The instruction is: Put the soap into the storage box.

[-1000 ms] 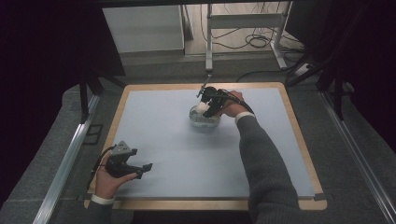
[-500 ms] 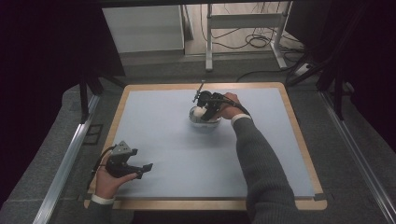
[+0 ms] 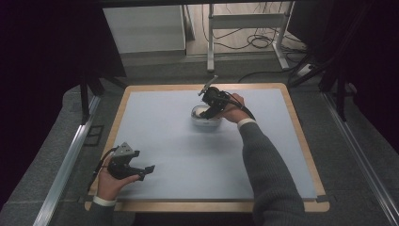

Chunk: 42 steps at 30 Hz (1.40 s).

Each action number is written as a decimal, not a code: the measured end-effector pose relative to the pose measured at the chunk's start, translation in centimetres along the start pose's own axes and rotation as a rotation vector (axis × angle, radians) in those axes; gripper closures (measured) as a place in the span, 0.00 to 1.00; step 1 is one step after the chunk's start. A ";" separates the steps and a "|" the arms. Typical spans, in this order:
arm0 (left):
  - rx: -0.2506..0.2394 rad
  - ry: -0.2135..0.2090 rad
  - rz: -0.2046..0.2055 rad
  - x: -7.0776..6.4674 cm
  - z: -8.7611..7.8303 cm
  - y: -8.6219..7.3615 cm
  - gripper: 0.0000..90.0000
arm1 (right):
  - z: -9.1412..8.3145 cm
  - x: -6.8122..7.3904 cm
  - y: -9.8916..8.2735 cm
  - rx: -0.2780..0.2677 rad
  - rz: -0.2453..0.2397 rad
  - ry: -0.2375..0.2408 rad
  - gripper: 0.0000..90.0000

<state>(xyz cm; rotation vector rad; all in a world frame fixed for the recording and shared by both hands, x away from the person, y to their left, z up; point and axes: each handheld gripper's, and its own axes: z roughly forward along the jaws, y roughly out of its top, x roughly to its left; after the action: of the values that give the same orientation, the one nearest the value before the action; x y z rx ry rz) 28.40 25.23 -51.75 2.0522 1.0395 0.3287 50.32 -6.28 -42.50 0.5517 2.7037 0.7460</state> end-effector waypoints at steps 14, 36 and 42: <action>-0.003 0.002 -0.003 0.0 -0.2 0.0 0.10 | -3.0 1.5 -5.1 -0.096 0.111 -0.030 0.36; -0.006 0.016 -0.006 0.0 -0.3 0.0 0.10 | -5.9 5.0 -17.1 -0.195 0.283 -0.068 0.33; -0.002 0.019 -0.005 -0.1 -0.2 -0.1 0.10 | -6.5 5.2 -19.9 -0.210 0.329 -0.084 0.33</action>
<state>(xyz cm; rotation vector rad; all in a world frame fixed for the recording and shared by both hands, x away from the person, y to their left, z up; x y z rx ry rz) 28.21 25.27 -51.65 2.0477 1.0552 0.3475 37.63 -22.62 -48.66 0.9637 2.4458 1.0479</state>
